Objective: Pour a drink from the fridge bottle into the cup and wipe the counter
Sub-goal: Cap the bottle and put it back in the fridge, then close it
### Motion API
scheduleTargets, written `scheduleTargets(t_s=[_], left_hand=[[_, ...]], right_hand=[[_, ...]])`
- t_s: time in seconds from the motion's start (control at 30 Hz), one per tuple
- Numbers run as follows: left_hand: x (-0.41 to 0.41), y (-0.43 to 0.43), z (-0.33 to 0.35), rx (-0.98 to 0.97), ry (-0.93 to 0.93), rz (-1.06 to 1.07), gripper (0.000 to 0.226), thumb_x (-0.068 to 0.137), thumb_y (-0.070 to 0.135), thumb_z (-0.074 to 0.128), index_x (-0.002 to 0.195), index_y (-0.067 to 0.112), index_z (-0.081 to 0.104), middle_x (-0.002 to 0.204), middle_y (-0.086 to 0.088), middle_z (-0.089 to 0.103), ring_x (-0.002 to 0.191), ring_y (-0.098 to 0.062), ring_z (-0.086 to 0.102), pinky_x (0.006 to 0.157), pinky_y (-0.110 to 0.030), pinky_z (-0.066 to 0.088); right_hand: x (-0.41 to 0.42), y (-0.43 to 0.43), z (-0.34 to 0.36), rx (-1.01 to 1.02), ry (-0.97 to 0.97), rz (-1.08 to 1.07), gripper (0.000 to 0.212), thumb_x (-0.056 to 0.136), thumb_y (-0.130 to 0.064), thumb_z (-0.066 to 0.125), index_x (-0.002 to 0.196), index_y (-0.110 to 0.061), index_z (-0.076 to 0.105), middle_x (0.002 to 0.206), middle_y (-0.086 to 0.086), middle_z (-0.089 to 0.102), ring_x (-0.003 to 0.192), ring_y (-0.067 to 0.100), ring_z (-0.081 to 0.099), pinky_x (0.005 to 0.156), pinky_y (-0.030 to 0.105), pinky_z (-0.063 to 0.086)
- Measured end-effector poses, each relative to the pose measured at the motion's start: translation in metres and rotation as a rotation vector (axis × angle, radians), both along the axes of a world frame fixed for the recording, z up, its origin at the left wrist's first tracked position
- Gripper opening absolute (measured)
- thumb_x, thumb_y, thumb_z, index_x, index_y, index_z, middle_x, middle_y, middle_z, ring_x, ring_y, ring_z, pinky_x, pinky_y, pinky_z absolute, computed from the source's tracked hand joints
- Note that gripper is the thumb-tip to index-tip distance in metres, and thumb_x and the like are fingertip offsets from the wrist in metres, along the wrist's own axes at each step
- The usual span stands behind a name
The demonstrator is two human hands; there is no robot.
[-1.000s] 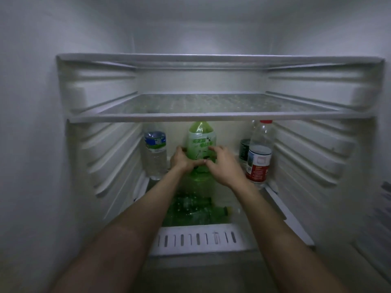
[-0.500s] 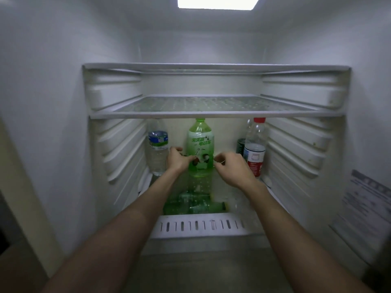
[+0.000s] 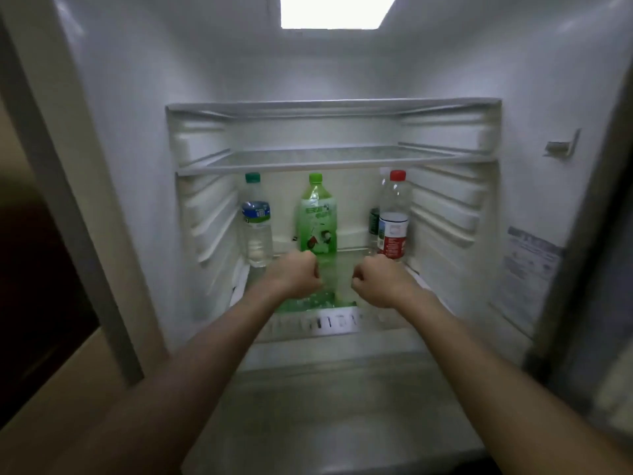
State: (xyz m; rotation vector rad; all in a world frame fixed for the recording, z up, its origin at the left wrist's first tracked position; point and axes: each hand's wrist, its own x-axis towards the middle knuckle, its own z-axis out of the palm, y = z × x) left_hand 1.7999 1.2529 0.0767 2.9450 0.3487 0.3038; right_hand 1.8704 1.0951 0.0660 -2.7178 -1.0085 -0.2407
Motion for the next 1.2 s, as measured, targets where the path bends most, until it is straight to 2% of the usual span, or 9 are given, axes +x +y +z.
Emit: scheduleTargets(t_s=[0.1,0.17,0.33,0.5,0.6,0.73,0.87,0.97,1.2], left_hand=[[-0.024,-0.012,0.009,0.055,0.06,-0.049,0.019,0.092,0.032,0.062,0.082,0.016,0.066,0.083,-0.001,0.067,0.075,-0.017,0.063,0.06,-0.028,0.048],[-0.038,-0.021,0.007,0.056,0.075,-0.082,0.02,0.093,0.029,0.061,0.077,0.017,0.06,0.077,0.0,0.061,0.069,-0.015,0.058,0.055,-0.028,0.043],[-0.069,-0.038,-0.005,0.084,0.098,-0.129,0.021,0.092,0.028,0.06,0.098,0.011,0.072,0.094,-0.009,0.071,0.087,-0.026,0.068,0.076,-0.036,0.056],[-0.098,-0.054,-0.015,0.129,0.176,-0.161,0.027,0.093,0.034,0.06,0.108,0.013,0.067,0.109,-0.009,0.067,0.094,-0.025,0.064,0.078,-0.033,0.052],[-0.112,-0.07,-0.017,0.122,0.21,-0.194,0.026,0.091,0.034,0.063,0.104,0.013,0.071,0.109,-0.008,0.07,0.091,-0.026,0.064,0.081,-0.035,0.056],[-0.137,-0.101,-0.015,0.132,0.287,-0.239,0.033,0.094,0.039,0.062,0.11,0.012,0.072,0.115,-0.006,0.068,0.106,-0.025,0.064,0.089,-0.036,0.054],[-0.164,-0.131,-0.013,0.099,0.34,-0.263,0.036,0.094,0.036,0.062,0.105,0.004,0.073,0.106,-0.012,0.073,0.102,-0.029,0.067,0.089,-0.037,0.055],[-0.193,-0.157,-0.014,0.071,0.346,-0.247,0.036,0.095,0.034,0.062,0.106,0.001,0.072,0.104,-0.014,0.074,0.1,-0.03,0.069,0.088,-0.038,0.056],[-0.289,-0.225,-0.043,0.084,0.321,-0.13,0.033,0.094,0.035,0.062,0.115,0.01,0.069,0.121,-0.014,0.067,0.117,-0.031,0.059,0.093,-0.034,0.048]], right_hand=[[-0.024,-0.011,-0.001,0.001,-0.014,-0.003,0.024,0.086,-0.021,0.046,0.066,-0.014,0.056,0.069,0.004,0.056,0.061,0.023,0.053,0.055,0.027,0.038],[-0.041,-0.019,-0.007,-0.014,-0.03,-0.006,0.023,0.088,-0.023,0.046,0.066,-0.016,0.051,0.07,0.006,0.055,0.065,0.025,0.055,0.057,0.029,0.04],[-0.087,-0.05,-0.025,0.036,-0.043,-0.036,0.026,0.089,-0.027,0.042,0.081,-0.016,0.065,0.086,0.005,0.067,0.076,0.023,0.061,0.063,0.034,0.049],[-0.121,-0.094,-0.036,0.02,0.022,-0.067,0.024,0.092,-0.024,0.048,0.087,-0.016,0.07,0.094,0.0,0.069,0.082,0.016,0.062,0.076,0.035,0.053],[-0.138,-0.113,-0.033,0.01,0.094,-0.097,0.023,0.093,-0.025,0.049,0.087,-0.017,0.07,0.09,0.001,0.068,0.079,0.015,0.062,0.071,0.031,0.052],[-0.162,-0.133,-0.026,-0.054,0.093,-0.121,0.025,0.092,-0.026,0.048,0.086,-0.016,0.069,0.087,0.003,0.068,0.077,0.02,0.063,0.063,0.03,0.048],[-0.187,-0.156,-0.021,-0.026,0.145,-0.119,0.023,0.091,-0.026,0.05,0.09,-0.014,0.07,0.086,0.005,0.069,0.077,0.02,0.064,0.071,0.036,0.056],[-0.211,-0.178,-0.027,0.017,0.17,-0.107,0.023,0.09,-0.024,0.05,0.089,-0.013,0.07,0.088,0.007,0.069,0.077,0.022,0.064,0.068,0.033,0.054],[-0.288,-0.222,-0.058,-0.039,0.173,-0.039,0.026,0.09,-0.021,0.051,0.103,-0.005,0.067,0.107,0.017,0.065,0.095,0.033,0.063,0.079,0.038,0.054]])
